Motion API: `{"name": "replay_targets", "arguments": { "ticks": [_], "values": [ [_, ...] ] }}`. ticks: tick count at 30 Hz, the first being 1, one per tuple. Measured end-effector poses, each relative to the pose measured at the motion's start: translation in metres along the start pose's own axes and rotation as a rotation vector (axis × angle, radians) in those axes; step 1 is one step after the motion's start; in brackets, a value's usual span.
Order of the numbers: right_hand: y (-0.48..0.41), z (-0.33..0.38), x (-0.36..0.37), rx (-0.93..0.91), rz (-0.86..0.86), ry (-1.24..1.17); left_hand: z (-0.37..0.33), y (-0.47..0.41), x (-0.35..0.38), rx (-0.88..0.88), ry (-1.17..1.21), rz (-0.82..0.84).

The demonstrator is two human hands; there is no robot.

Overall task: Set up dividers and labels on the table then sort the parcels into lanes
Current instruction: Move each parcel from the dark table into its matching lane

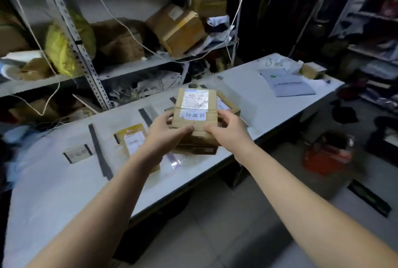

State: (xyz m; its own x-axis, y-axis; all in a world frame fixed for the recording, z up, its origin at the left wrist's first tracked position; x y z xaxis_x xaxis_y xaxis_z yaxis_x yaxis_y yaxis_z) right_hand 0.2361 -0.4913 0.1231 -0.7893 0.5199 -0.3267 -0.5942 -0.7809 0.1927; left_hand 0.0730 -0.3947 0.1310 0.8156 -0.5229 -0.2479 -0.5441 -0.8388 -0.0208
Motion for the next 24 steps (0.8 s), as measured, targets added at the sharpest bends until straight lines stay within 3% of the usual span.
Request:
{"name": "replay_targets", "arguments": {
  "ticks": [4, 9, 24],
  "values": [
    [-0.03, -0.031, -0.072, 0.055, -0.057, 0.015, -0.001, -0.033, 0.081, -0.038, -0.046, 0.058],
    [-0.089, -0.046, -0.111, 0.086, -0.033, 0.05, 0.009, -0.079, 0.14, -0.058, -0.094, 0.024],
    [-0.305, -0.05, -0.113, 0.12, 0.166, 0.119, 0.051, -0.252, 0.186, -0.169, -0.222, -0.139]
  ]
}}
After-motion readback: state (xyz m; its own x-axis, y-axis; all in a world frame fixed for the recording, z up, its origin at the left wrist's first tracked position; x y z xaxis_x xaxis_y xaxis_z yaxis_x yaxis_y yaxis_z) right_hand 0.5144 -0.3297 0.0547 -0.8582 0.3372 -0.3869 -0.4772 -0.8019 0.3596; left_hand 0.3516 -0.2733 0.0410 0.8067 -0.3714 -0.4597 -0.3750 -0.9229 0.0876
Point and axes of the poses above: each hand's wrist, its own y-axis away from the middle knuckle, its own x-axis out of the palm, z = x × y, the point moved 1 cm from there along -y, towards the middle knuckle, and after that the axes turned 6 degrees about x, right-handed, at the moved point
